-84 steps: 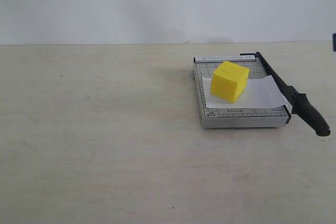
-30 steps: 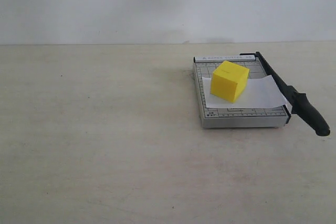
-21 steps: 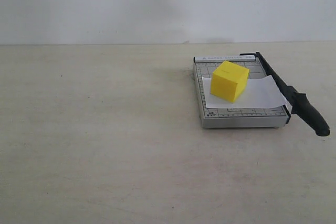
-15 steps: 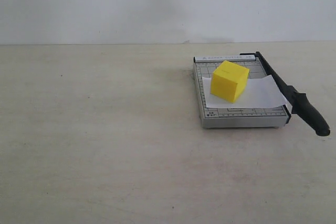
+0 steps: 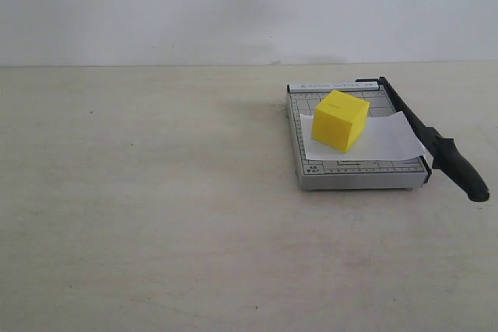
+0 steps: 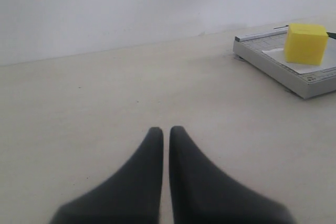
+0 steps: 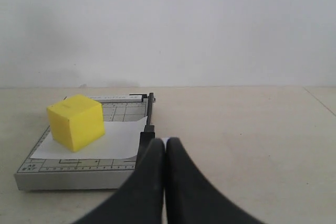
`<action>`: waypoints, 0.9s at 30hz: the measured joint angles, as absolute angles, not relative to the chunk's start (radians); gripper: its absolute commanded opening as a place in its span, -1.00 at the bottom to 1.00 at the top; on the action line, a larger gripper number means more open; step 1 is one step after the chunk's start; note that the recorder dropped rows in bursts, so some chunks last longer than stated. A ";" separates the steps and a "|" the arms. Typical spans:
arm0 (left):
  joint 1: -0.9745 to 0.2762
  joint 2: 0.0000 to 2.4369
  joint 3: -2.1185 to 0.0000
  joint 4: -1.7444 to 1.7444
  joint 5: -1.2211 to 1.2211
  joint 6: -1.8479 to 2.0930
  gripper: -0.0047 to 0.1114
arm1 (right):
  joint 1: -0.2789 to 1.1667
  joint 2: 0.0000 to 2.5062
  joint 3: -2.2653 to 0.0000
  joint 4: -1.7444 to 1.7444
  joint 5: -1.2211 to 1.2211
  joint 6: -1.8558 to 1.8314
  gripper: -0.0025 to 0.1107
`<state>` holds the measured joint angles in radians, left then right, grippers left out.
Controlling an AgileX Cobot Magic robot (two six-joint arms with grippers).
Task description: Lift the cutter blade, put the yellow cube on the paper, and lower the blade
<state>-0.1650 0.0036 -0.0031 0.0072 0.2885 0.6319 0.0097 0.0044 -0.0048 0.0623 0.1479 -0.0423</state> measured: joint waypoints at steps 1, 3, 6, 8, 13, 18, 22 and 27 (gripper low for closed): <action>-0.155 0.004 -0.003 0.007 0.288 0.632 -0.83 | 0.010 0.004 -0.005 0.066 0.148 -0.050 -0.96; -0.135 0.004 -0.003 0.007 0.288 0.632 -0.83 | 0.010 0.004 -0.005 0.070 0.148 -0.056 -0.96; -0.112 0.004 -0.003 0.007 0.288 0.632 -0.83 | 0.010 0.004 -0.005 0.075 0.148 -0.064 -0.96; -0.098 0.004 -0.003 0.007 0.288 0.632 -0.83 | 0.010 0.004 -0.005 0.076 0.148 -0.064 -0.96; -0.078 0.004 -0.003 0.007 0.288 0.632 -0.83 | 0.010 0.004 -0.005 0.076 0.148 -0.066 -0.96; -0.050 0.000 -0.003 0.007 0.288 0.632 -0.83 | 0.010 0.004 -0.005 0.076 0.148 -0.066 -0.96; -0.031 0.000 -0.003 0.007 0.288 0.632 -0.83 | 0.010 0.004 -0.005 0.076 0.150 -0.066 -0.96; -0.023 0.002 -0.003 0.007 0.288 0.632 -0.83 | 0.010 0.004 -0.005 0.076 0.150 -0.064 -0.96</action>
<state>-0.0227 0.0019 -0.0031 0.0072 0.2885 0.6319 0.0097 0.0044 -0.0048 0.0764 0.1497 -0.0643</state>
